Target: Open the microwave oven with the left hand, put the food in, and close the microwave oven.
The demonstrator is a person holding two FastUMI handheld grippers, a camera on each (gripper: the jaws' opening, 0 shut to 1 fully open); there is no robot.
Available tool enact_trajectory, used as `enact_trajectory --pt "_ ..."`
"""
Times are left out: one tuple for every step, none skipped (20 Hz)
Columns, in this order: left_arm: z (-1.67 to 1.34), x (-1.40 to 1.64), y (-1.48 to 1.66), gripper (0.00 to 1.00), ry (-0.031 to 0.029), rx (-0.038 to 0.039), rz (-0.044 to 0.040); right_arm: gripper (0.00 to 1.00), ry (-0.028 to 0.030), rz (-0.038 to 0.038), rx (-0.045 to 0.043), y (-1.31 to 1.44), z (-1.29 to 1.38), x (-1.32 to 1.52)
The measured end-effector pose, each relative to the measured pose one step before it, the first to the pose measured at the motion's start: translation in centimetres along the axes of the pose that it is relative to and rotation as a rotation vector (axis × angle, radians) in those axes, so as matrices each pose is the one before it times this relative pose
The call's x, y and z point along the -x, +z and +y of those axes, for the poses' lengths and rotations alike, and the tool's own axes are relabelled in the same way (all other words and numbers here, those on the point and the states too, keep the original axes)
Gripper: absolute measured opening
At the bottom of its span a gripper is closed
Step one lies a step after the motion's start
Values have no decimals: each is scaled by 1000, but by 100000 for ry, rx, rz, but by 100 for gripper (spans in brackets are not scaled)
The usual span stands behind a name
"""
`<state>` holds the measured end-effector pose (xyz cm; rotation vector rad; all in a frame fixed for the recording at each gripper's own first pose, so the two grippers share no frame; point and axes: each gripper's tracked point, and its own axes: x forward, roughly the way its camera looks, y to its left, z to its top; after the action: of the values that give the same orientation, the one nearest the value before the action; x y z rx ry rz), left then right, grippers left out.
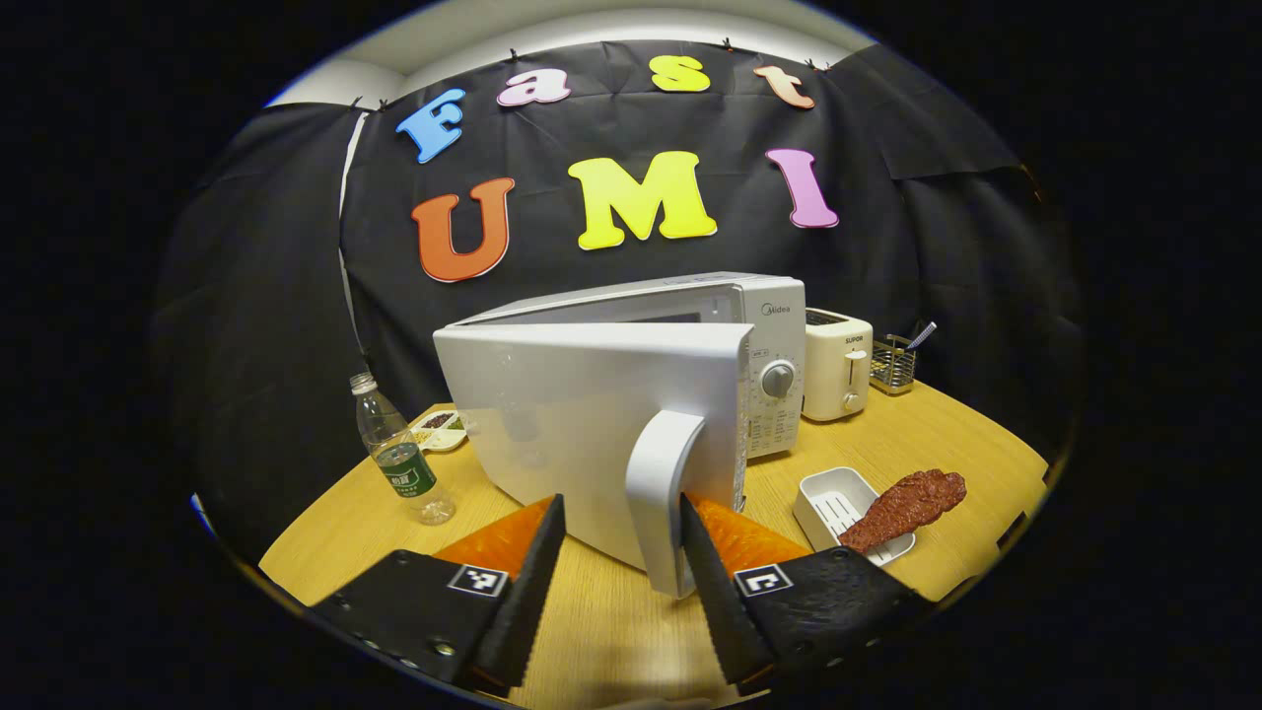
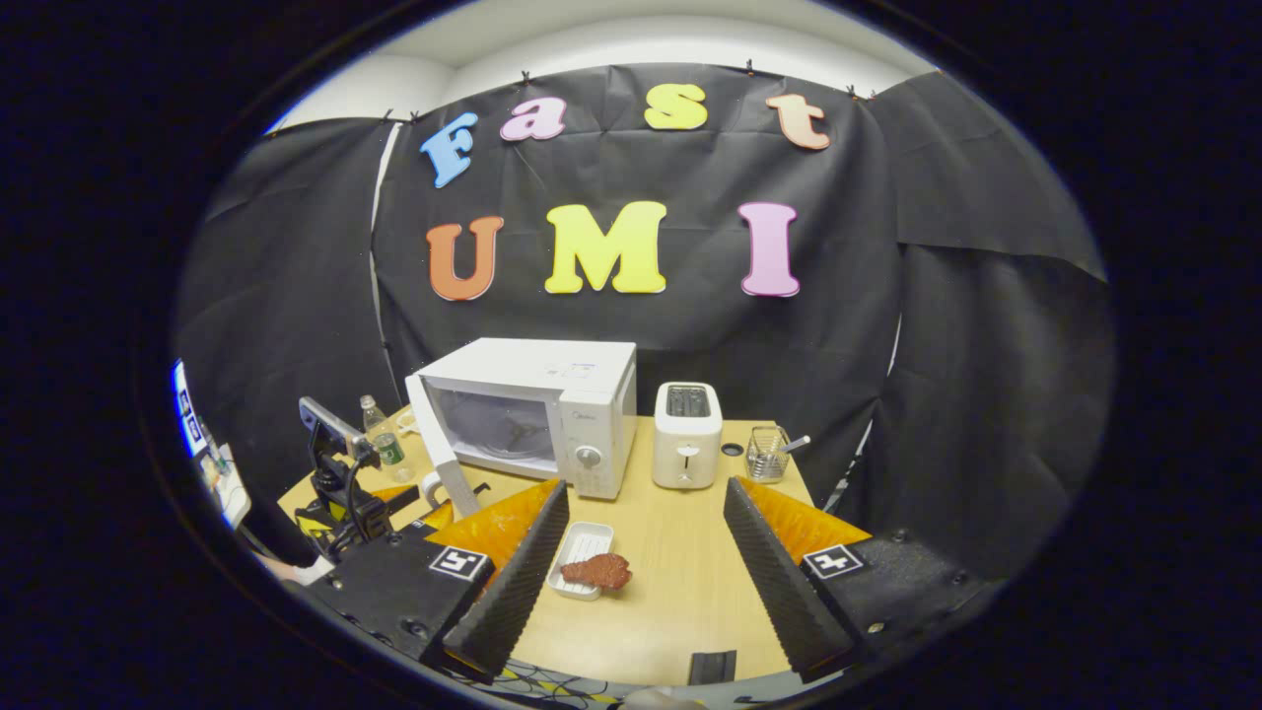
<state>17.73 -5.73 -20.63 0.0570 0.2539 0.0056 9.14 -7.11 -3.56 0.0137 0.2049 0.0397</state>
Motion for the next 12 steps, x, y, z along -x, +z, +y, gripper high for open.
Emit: enact_trajectory --pt "335 231 -66 82 -1143 1426 0 91 -740 -68 713 -155 140 567" --pt "187 190 346 89 -302 1450 -719 100 -735 -492 747 -129 53 437" --pt "151 252 325 97 601 817 -767 100 -626 -188 387 -6 14 471" --pt "453 119 -44 97 380 -201 -65 91 -177 -368 -55 -55 80 441" --pt "279 283 -83 96 561 -454 152 91 -159 -247 -192 -12 132 300" --pt "398 459 82 97 625 -617 -565 91 -30 -68 -180 -149 43 175" --pt "359 481 124 97 399 -288 -584 91 410 175 -220 -96 158 94" --pt "482 650 -15 97 380 -564 -181 92 593 221 -144 -220 309 29" --pt "592 511 -52 97 446 -355 -57 100 284 150 -126 -205 192 22" --pt "796 731 -175 97 715 -235 24 91 715 261 -293 -230 238 -47" --pt "880 661 -140 97 859 -51 87 100 629 -9 -432 -216 403 -23" --pt "1035 575 -298 96 1312 -71 675 100 642 47 -295 -276 421 -59"
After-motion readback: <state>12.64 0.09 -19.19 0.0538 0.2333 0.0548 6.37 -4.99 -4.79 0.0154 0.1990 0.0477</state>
